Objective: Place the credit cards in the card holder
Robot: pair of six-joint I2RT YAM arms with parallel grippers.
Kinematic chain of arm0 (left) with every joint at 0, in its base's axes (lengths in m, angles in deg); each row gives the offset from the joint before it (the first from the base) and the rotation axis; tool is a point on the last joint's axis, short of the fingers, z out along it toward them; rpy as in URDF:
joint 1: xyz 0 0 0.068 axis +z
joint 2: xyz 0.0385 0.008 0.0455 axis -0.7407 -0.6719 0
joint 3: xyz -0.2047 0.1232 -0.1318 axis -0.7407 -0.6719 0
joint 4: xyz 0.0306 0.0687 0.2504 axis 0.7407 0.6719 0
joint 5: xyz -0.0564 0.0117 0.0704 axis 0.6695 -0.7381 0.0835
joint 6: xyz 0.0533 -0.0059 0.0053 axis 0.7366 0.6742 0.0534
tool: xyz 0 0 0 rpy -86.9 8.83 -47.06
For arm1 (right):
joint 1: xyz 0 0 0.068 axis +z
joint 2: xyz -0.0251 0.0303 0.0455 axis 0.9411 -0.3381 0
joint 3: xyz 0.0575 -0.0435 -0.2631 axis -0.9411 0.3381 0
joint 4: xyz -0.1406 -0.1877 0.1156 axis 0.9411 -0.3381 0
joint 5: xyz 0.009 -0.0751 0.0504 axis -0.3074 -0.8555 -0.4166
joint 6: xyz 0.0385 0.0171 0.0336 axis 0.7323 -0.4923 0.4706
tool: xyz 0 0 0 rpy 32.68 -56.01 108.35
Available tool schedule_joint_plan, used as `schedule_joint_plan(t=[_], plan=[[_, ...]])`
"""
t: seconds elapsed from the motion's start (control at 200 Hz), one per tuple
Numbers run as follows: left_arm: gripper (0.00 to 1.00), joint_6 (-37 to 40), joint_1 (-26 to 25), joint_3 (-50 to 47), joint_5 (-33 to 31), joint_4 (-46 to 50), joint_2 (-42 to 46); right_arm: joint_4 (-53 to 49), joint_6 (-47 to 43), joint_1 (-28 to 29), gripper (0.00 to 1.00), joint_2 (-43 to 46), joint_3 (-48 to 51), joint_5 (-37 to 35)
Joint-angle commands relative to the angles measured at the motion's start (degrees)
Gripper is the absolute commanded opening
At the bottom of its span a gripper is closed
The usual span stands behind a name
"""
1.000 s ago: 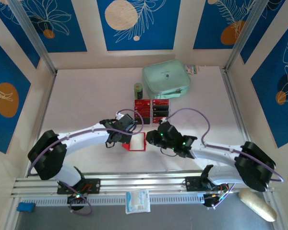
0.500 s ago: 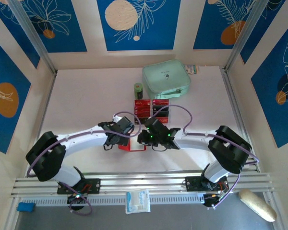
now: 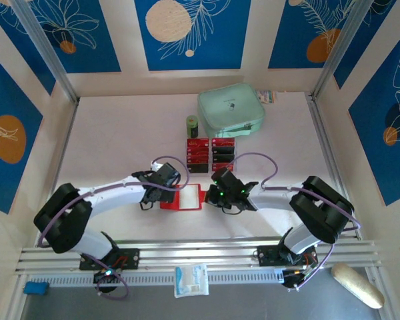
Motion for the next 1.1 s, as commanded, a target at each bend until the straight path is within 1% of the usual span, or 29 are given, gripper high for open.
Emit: schedule_joint_plan(t=[0.0, 0.315, 0.465, 0.58, 0.825, 1.0, 1.095], plan=[[1.0, -1.1, 0.9, -1.7, 1.2, -1.5, -1.3, 1.3, 1.8, 0.2, 0.0, -0.3, 1.5, -0.1], [1.0, -2.8, 1.5, -3.6, 3.3, -3.4, -3.7, -0.2, 1.7, 0.4, 0.0, 3.2, 1.2, -0.2], [1.0, -3.0, 1.5, -3.5, 3.7, -3.2, -1.9, -3.1, -1.4, 0.3, 0.0, 5.1, -2.1, 0.7], [1.0, -3.0, 1.5, -3.5, 4.0, -2.9, -0.4, -5.9, -5.2, 0.1, 0.0, 4.9, -6.4, 1.7], [1.0, -3.3, 1.5, -3.9, 4.0, -2.8, 1.0, -9.9, -13.6, -0.4, 0.02, -1.0, -16.5, 4.1], [1.0, -3.3, 1.5, -4.2, 4.1, -3.0, 0.8, -12.4, -18.8, -1.0, 0.02, -8.0, -24.4, 6.2], [1.0, -3.3, 1.6, -4.1, 4.1, -2.9, 0.9, -13.8, -20.7, -0.9, 0.02, -11.6, -27.7, 6.1]])
